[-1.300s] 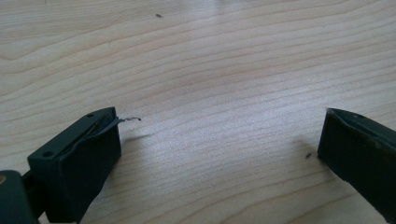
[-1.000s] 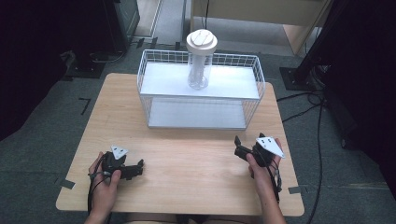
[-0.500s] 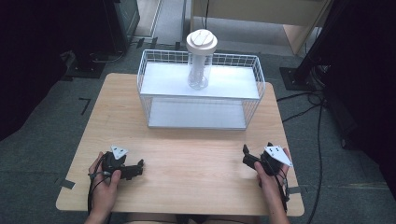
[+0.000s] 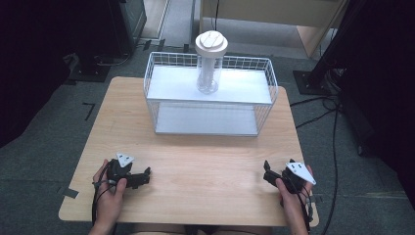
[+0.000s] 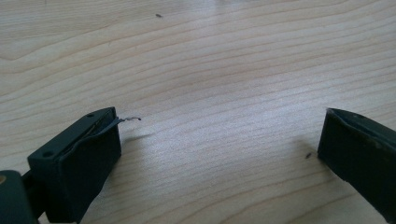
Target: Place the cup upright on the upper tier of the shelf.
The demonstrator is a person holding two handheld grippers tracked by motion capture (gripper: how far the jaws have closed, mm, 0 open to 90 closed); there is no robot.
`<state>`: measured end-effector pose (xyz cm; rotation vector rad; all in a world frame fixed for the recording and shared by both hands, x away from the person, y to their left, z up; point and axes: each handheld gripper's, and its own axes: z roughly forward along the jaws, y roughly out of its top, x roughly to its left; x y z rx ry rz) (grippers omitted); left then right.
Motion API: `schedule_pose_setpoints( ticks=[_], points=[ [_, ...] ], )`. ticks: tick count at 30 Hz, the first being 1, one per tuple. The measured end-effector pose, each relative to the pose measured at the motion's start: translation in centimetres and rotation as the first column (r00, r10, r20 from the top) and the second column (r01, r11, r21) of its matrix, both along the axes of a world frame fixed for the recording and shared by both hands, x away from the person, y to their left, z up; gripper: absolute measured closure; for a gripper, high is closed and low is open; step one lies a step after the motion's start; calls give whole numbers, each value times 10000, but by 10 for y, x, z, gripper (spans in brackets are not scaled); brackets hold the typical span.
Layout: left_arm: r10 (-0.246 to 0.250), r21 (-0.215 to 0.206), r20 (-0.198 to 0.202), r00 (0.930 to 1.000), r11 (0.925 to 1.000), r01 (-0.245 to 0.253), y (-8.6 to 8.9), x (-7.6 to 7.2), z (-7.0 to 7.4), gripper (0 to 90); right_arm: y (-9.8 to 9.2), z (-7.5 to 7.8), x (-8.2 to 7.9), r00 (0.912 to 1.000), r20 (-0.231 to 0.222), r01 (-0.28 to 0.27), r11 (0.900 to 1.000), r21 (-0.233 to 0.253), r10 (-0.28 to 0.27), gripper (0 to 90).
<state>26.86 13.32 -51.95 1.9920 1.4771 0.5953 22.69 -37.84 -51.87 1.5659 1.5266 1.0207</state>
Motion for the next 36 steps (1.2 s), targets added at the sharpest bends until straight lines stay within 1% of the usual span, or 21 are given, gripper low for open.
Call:
schedule_pose_setpoints(
  ticks=[2,5,7,11,14,16,18,20,21,22,23,25,27,28,31,36],
  points=[
    [-1,0,0,10000,10000,1,0,0,0,0,-2,0,-3,10000,-53,7,9999,-152,-8,47],
    [-1,-2,3,10000,10000,1,0,0,0,0,-3,0,-7,9995,-277,-196,9983,-541,181,46],
    [-1,-1,0,10000,10000,1,0,0,0,0,-5,-1,-10,9985,-450,-357,9971,-671,327,47],
    [0,-2,3,10000,10000,0,0,0,0,0,-10,-1,-16,9943,-952,-553,9959,-718,484,46],
    [1,-4,3,10000,10000,-1,0,0,0,0,-14,-2,-20,9904,-1299,-607,9935,-965,479,46],
    [-1,0,2,10000,10000,1,0,0,0,0,-17,-3,-23,9868,-1545,-652,9924,-1041,487,46],
    [0,-3,3,10000,10000,0,0,0,0,0,-20,-4,-26,9818,-1817,-745,9917,-1047,545,46],
    [0,-2,4,10000,10000,0,0,0,0,0,-23,-5,-29,9722,-2291,-748,9914,-1072,486,46],
    [-3,1,3,10000,10000,3,0,0,0,0,-25,-6,-31,9659,-2538,-801,9914,-1037,515,46],
    [-2,4,2,10000,10000,2,0,0,0,0,-26,-6,-32,9616,-2695,-830,9912,-1030,525,46],
    [-2,0,2,10000,10000,2,0,0,0,0,-27,-7,-34,9547,-2919,-883,9917,-939,574,45],
    [-2,1,3,10000,10000,2,0,0,0,0,-33,-7,-38,9469,-3130,-874,9957,-303,736,51],
    [-2,1,2,10000,10000,2,0,0,0,0,-35,-7,-43,9510,-3037,-702,9972,-273,586,68],
    [1,-1,9,10000,10000,-1,0,0,0,0,-35,-7,-45,9501,-3072,-670,9973,-312,543,67],
    [-8,3,-1,10000,10000,8,0,0,0,0,-33,-9,-49,9565,-2867,-675,9971,-347,547,61],
    [-16,14,1,10000,10000,16,0,0,0,0,-32,-9,-48,9553,-2905,-686,9970,-356,554,54]
  ],
)
